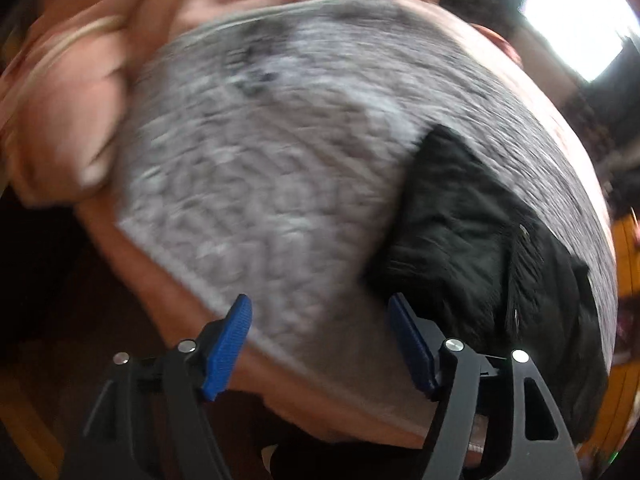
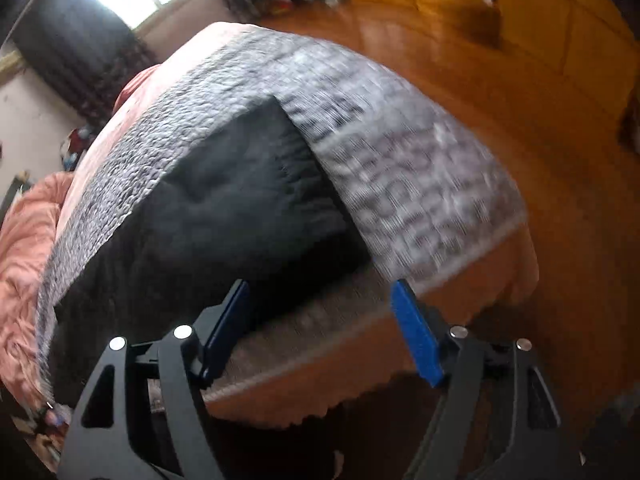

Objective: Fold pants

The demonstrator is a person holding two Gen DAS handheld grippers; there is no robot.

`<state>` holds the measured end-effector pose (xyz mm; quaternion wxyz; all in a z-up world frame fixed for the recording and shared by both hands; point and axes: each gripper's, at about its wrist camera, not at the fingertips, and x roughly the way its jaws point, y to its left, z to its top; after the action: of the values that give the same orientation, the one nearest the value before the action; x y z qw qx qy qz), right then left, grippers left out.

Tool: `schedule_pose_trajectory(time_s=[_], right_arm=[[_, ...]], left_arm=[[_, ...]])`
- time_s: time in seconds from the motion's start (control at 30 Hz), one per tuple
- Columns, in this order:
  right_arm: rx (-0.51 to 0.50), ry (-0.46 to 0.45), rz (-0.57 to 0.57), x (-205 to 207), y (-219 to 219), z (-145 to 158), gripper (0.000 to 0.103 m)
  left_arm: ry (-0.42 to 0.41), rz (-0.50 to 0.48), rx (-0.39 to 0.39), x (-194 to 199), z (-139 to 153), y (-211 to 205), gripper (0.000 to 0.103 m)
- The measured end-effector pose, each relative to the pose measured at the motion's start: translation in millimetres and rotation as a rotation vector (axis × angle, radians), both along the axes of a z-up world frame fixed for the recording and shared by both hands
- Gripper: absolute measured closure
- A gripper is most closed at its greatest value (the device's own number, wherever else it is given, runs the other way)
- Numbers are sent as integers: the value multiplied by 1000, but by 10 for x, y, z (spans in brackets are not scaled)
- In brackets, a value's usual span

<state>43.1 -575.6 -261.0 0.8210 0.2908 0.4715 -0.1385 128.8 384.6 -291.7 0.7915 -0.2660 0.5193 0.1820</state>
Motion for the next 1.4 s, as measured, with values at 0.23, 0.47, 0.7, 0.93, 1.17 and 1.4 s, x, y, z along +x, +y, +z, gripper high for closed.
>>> schedule_pose_trajectory(time_s=[0.23, 0.47, 0.7, 0.93, 1.17, 1.4], right_arm=[[278, -135, -62, -340, 81, -137, 28], [477, -199, -116, -269, 206, -314, 26], [482, -236, -141, -162, 158, -248, 26], [534, -280, -243, -122, -69, -353, 37], [567, -231, -303, 109, -125, -572, 47], [516, -202, -287, 196, -151, -590, 96]], left_arm=[[-223, 52, -169, -331, 156, -87, 22], [-130, -39, -192, 130, -135, -447, 34], [-63, -53, -53, 451, -68, -590, 87], [-46, -52, -57, 485, -159, -606, 88], [-14, -40, -3, 470, -155, -642, 87], [11, -1, 30, 516, -216, -650, 87]])
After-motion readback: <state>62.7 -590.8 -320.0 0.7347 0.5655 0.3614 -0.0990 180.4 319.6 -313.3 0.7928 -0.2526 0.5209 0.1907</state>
